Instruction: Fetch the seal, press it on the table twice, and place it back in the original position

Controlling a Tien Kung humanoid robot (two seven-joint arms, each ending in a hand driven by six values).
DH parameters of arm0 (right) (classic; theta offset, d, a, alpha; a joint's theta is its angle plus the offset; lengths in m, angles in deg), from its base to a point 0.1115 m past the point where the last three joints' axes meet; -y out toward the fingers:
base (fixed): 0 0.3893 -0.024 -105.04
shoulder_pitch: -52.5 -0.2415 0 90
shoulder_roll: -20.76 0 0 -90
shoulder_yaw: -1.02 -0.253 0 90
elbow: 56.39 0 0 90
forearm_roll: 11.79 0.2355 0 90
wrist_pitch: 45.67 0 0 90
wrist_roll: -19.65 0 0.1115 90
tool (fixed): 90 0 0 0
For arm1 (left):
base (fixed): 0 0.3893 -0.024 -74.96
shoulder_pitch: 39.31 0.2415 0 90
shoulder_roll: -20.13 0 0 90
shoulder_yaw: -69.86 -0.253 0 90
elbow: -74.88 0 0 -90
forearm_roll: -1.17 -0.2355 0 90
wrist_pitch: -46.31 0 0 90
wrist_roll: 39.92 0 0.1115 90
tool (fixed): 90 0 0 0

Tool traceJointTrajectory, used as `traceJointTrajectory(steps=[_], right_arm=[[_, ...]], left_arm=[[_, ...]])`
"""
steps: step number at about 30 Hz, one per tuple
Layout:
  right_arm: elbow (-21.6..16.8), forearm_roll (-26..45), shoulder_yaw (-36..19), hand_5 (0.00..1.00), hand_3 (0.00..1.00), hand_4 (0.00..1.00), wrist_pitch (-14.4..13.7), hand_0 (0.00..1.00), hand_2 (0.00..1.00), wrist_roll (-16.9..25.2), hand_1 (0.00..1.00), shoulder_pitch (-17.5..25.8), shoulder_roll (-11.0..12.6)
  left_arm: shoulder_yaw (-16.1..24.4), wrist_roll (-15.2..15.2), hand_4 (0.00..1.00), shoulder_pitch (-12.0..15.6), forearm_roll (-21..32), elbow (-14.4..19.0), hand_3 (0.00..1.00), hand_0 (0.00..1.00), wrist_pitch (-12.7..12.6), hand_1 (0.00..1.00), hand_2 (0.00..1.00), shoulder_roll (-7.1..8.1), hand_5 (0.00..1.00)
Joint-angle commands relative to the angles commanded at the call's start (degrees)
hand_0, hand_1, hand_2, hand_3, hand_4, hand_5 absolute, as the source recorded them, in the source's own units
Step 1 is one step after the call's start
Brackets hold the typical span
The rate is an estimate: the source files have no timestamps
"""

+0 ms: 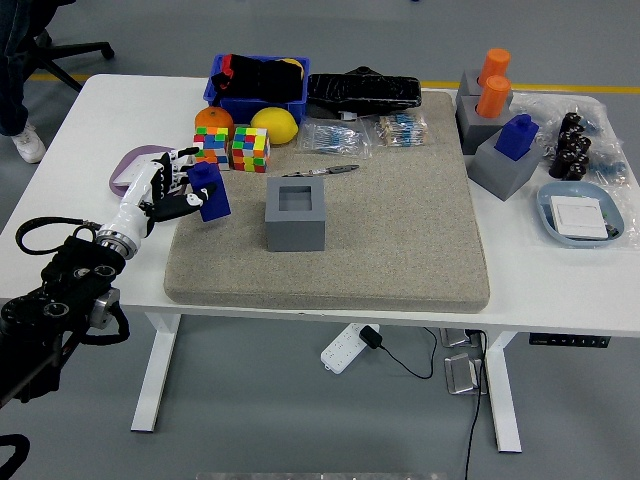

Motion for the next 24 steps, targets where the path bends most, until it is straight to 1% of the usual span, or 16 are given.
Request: traceJointTrajectory(steps=[4, 8, 15, 19, 24], right_arm=[[-0.04, 0.03, 0.24, 0.616, 0.705, 0.875, 0.00, 0.788, 0.712, 0.03, 0.704, -0.03, 0.10], [-0.03, 0.03, 0.62, 0.616, 0.705, 0.875, 0.01, 0.788, 0.712, 0.04, 0.704, -0.11, 0.23], [-0.08, 0.06, 0.94, 0.615, 0.705, 0.876, 0.00, 0.790, 0.712, 0.15, 0.705, -0.14, 0.57], [-0.06, 0.10, 1.10, 0.615, 0.705, 0.876, -0.02, 0.790, 0.712, 0.18, 0.705, -0.12, 0.61], [-0.11, 0.22, 1.15, 0.614, 0.705, 0.876, -0.01, 0.791, 0.713, 0.19, 0.705, -0.11, 0.59]], left_arm=[[0.04, -0.03, 0.537, 0.56, -0.02, -0.11, 0.810, 0.791, -0.09, 0.551, 0.459, -0.29, 0.002], [-0.25, -0.04, 0.537, 0.71, -0.27, -1.14, 0.810, 0.791, 0.06, 0.551, 0.459, -0.66, 0.002], [-1.86, 0.18, 0.537, 2.01, 0.11, -1.57, 0.809, 0.793, 0.01, 0.555, 0.460, -1.28, 0.002], [-2.28, 0.28, 0.537, 2.25, 0.01, -1.64, 0.809, 0.793, 0.04, 0.555, 0.460, -1.43, 0.002], [-2.41, 0.27, 0.541, 2.18, 0.16, -1.35, 0.810, 0.795, 0.12, 0.555, 0.460, -1.25, 0.002]])
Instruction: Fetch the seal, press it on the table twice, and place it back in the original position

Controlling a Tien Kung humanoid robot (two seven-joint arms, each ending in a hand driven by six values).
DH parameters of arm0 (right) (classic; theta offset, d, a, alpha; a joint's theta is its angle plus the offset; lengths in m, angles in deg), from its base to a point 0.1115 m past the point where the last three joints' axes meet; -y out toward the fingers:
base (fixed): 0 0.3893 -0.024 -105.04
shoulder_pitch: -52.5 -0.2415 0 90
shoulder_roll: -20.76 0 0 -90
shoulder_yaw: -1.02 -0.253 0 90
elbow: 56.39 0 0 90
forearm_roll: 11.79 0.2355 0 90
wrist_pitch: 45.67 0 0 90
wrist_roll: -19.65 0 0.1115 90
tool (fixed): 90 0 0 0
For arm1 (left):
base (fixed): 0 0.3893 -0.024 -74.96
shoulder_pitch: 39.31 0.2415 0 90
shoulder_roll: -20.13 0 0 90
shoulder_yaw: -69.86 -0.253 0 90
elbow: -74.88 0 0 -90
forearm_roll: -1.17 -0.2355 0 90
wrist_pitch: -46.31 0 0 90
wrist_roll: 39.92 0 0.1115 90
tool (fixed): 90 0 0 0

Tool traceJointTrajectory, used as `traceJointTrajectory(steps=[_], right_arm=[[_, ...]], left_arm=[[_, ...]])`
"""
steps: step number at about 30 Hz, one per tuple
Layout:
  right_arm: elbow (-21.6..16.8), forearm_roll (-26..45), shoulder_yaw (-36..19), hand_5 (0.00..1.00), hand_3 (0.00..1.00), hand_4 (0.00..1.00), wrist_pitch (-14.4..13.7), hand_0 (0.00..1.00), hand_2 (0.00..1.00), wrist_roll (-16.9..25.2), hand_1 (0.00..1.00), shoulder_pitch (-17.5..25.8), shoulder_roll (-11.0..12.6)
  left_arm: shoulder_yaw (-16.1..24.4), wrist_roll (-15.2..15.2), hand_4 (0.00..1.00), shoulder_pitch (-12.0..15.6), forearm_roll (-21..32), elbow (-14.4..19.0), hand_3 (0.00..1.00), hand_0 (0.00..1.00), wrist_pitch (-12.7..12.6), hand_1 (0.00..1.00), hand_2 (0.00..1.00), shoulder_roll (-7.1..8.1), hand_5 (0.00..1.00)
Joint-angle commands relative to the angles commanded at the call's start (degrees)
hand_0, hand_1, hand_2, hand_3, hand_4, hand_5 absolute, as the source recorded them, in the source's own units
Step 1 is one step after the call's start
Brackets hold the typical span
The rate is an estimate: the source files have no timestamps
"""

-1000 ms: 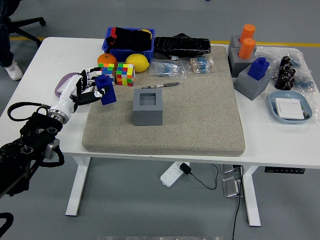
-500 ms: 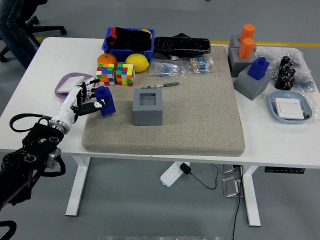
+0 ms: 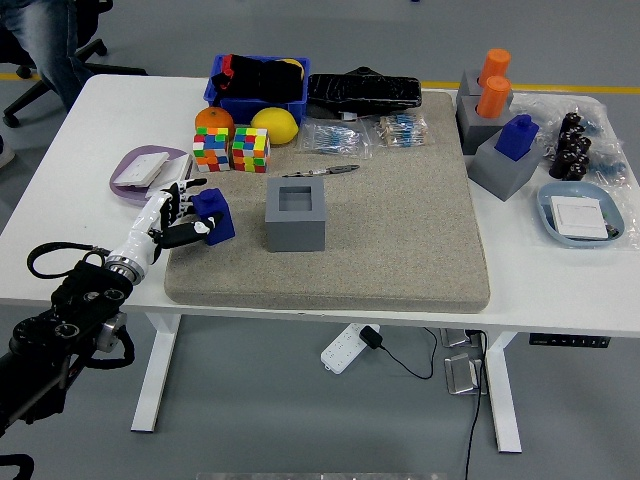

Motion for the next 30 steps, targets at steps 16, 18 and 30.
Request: traceJointTrajectory(steps=[16, 18, 30], right_arm=[[0.06, -0.05, -0.17, 0.615, 0.707, 0.876, 0.06, 0.792, 0.713, -0.05, 0.705, 0.23, -0.02], [0.10, -0.06, -0.24, 0.615, 0.707, 0.876, 0.07, 0.792, 0.713, -0.04, 0.705, 0.22, -0.03], [0.19, 0.37, -0.79, 0.615, 0.709, 0.876, 0.14, 0.792, 0.713, 0.00, 0.705, 0.10, -0.37]], left_arm=[[2.93, -0.22, 0.545, -3.63, -1.59, 9.10, 0.809, 0.794, 1.14, 0.557, 0.461, 2.19, 0.002], [2.83, -0.32, 0.545, -4.04, -2.09, 9.80, 0.809, 0.794, 1.01, 0.557, 0.461, 2.11, 0.002], [-3.84, -0.29, 0.542, -6.42, -0.85, 11.76, 0.809, 0.794, 1.18, 0.559, 0.460, 0.70, 0.002]])
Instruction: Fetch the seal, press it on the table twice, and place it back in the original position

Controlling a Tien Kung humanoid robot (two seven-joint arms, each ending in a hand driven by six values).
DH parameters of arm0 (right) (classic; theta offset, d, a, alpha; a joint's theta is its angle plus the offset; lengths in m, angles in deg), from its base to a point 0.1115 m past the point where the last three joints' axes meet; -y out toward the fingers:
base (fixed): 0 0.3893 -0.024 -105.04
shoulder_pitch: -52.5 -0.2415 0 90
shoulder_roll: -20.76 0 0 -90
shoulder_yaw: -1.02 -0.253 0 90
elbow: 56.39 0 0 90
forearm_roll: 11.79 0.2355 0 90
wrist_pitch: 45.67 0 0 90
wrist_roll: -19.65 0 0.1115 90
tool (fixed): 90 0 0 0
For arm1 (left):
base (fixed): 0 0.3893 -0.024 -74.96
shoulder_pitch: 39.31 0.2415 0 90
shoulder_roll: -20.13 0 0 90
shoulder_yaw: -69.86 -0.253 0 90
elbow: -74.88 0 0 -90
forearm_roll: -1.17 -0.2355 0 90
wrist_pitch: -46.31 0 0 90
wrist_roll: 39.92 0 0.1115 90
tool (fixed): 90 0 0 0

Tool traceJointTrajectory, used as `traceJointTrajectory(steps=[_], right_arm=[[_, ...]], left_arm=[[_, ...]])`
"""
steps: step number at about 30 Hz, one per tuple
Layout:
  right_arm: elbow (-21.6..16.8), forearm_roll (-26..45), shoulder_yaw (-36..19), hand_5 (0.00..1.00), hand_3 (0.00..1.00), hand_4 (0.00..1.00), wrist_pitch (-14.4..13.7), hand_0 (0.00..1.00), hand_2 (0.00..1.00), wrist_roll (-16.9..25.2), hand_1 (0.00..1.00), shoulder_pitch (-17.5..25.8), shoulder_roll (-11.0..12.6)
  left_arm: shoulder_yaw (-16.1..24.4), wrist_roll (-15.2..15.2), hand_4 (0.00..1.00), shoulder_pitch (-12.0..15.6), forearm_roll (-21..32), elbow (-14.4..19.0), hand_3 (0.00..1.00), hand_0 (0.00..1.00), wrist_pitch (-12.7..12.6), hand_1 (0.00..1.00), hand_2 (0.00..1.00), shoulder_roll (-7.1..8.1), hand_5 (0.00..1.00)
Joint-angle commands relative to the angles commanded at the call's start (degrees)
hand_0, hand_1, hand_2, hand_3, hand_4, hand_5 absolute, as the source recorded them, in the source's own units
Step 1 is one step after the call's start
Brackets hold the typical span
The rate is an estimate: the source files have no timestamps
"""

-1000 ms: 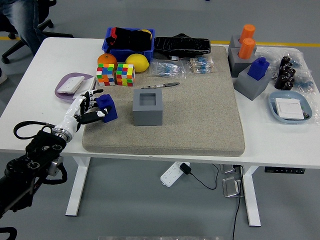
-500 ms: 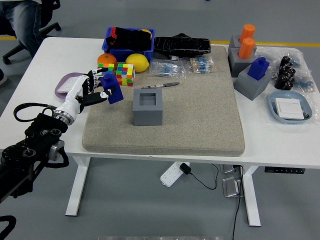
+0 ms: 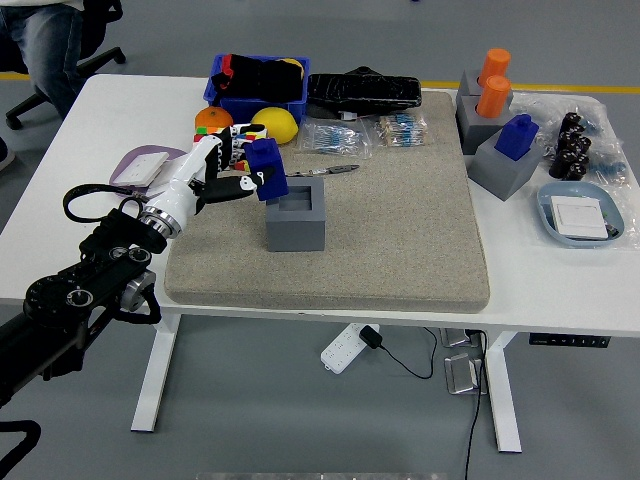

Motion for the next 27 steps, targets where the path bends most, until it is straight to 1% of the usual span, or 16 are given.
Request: traceJointTrajectory(steps=[7, 15, 27], right_arm=[[-0.05, 0.23, 0.16, 0.615, 0.710, 0.876, 0.03, 0.792, 0.713, 0.05, 0.705, -0.13, 0.09], [0.04, 0.28, 0.19, 0.615, 0.712, 0.877, 0.04, 0.793, 0.711, 0.06, 0.706, -0.18, 0.06], [-0.01, 0.44, 0.44, 0.613, 0.715, 0.878, 0.08, 0.793, 0.714, 0.07, 0.705, -0.44, 0.13]], left_arm=[[-4.10, -0.29, 0.541, -2.09, 0.83, -0.52, 0.810, 0.795, 0.07, 0.559, 0.460, -0.68, 0.002], [-7.26, -0.49, 0.537, -3.42, 1.98, -2.10, 0.810, 0.797, 0.06, 0.559, 0.460, -1.41, 0.002], [-8.44, -0.88, 0.533, -5.30, 2.71, -5.22, 0.809, 0.797, 0.10, 0.561, 0.460, -2.69, 0.002]])
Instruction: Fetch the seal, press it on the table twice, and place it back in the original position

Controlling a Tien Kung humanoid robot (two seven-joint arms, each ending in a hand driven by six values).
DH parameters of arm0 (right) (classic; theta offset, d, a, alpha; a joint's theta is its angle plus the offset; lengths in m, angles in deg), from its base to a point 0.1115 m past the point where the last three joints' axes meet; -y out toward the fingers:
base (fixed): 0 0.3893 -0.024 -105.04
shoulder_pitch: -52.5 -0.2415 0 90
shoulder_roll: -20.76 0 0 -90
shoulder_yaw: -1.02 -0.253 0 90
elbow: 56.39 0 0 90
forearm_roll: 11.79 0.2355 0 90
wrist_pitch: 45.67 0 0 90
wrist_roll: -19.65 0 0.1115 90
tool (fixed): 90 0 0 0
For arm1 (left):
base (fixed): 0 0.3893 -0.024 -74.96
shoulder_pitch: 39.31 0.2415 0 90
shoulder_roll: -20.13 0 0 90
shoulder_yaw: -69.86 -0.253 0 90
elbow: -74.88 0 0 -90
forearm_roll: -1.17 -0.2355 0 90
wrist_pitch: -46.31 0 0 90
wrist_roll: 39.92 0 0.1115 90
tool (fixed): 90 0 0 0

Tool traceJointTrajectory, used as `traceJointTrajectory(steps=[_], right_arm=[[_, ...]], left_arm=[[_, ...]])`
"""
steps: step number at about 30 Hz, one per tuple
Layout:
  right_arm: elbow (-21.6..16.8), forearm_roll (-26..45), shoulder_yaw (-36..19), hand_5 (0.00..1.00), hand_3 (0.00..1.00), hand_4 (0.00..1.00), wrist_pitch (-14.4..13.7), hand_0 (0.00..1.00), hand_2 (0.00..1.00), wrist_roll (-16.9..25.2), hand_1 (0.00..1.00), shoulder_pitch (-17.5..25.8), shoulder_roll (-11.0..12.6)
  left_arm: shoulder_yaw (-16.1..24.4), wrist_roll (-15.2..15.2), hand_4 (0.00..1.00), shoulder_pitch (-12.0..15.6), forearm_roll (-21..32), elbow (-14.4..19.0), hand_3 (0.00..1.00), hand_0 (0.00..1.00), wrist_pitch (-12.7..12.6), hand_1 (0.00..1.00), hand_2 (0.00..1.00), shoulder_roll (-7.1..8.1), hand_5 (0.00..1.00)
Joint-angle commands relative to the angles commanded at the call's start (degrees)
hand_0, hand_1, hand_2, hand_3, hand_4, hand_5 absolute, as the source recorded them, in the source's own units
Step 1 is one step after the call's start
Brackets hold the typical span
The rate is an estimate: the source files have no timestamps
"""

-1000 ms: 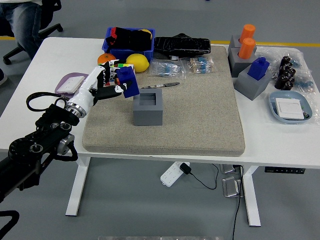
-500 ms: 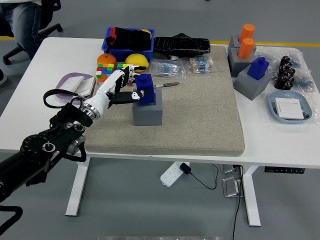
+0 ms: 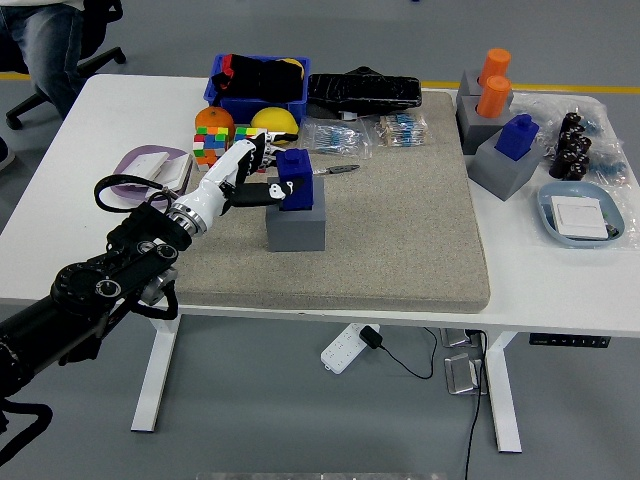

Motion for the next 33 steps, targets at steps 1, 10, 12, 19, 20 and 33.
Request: traceJointTrajectory(steps=[1, 10, 12, 19, 20, 33], right_arm=[[-0.04, 0.00, -0.03, 0.613, 0.715, 0.878, 0.00, 0.793, 0.714, 0.01, 0.705, -0.01, 0.02], [0.06, 0.03, -0.04, 0.613, 0.715, 0.878, -0.04, 0.793, 0.713, 0.03, 0.705, -0.06, 0.07], [0.03, 0.07, 0.00, 0.612, 0.714, 0.878, -0.02, 0.793, 0.713, 0.04, 0.705, -0.08, 0.07], [-0.02, 0.09, -0.07, 0.613, 0.714, 0.879, -0.02, 0.794, 0.712, 0.06, 0.705, -0.13, 0.10], [-0.02, 0.08, -0.05, 0.613, 0.714, 0.879, -0.01, 0.794, 0.712, 0.06, 0.705, -0.13, 0.12], [-0.02, 0.14, 0.10, 0.613, 0.714, 0.879, 0.02, 0.794, 0.712, 0.11, 0.705, -0.19, 0.15]], left_arm=[[-0.21, -0.03, 0.533, -0.14, 0.07, -0.17, 0.809, 0.797, 0.01, 0.561, 0.460, -0.01, 0.002], [-2.52, -0.56, 0.532, -1.08, 1.12, -1.64, 0.809, 0.796, 0.02, 0.561, 0.462, -0.01, 0.002], [-2.82, -0.63, 0.533, -1.17, 1.06, -1.83, 0.809, 0.797, 0.03, 0.561, 0.462, -0.06, 0.002], [-4.35, -0.77, 0.532, -1.43, 1.34, -2.15, 0.809, 0.795, 0.25, 0.561, 0.462, -0.10, 0.002], [-4.74, -0.84, 0.532, -1.55, 1.34, -2.13, 0.809, 0.795, 0.28, 0.561, 0.462, -0.11, 0.002], [-8.22, -1.20, 0.534, -2.64, 2.23, -2.11, 0.809, 0.796, 0.99, 0.564, 0.462, -0.20, 0.002]])
